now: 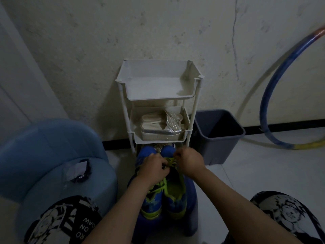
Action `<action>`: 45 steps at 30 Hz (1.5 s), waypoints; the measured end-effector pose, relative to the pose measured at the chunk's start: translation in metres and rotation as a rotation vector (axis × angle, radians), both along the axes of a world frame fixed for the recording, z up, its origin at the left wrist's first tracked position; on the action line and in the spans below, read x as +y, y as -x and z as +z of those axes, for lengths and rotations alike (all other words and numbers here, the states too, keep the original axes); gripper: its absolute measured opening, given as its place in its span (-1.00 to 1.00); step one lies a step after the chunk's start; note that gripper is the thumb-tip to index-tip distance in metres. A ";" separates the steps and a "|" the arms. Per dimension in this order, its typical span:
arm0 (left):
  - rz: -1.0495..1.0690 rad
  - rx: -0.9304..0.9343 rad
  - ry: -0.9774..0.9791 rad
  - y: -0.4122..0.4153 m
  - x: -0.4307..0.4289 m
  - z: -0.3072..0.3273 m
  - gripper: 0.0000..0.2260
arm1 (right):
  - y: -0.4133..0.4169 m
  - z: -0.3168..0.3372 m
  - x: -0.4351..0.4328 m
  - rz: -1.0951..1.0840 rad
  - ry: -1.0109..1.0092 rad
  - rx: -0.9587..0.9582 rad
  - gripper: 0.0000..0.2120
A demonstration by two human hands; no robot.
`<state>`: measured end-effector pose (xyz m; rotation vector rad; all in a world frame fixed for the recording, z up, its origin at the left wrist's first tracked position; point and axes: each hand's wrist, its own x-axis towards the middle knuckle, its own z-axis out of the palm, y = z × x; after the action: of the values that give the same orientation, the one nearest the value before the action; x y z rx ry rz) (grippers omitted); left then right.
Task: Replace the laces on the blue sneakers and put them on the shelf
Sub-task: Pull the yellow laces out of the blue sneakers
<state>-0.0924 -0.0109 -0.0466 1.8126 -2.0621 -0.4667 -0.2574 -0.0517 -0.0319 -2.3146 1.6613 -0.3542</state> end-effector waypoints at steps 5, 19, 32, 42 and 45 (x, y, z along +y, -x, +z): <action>0.036 0.069 -0.027 0.004 0.000 0.001 -0.78 | 0.006 -0.002 0.000 -0.149 0.019 -0.064 -0.85; 0.096 0.153 -0.013 0.005 -0.001 -0.002 -0.92 | -0.008 -0.006 0.007 0.120 -0.032 0.074 -0.74; 0.048 0.006 -0.009 0.002 -0.006 0.002 -0.84 | 0.013 0.013 0.002 -0.136 0.031 -0.088 -0.66; 0.033 -0.010 0.042 0.002 -0.002 -0.002 -0.89 | -0.008 0.000 0.001 0.132 -0.084 0.049 -0.81; 0.037 -0.007 0.035 0.000 -0.003 -0.002 -0.84 | -0.004 0.003 -0.002 0.040 -0.069 -0.068 -0.87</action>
<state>-0.0929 -0.0141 -0.0490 1.8319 -2.0249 -0.4122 -0.2530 -0.0539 -0.0286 -2.2567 1.5687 -0.3571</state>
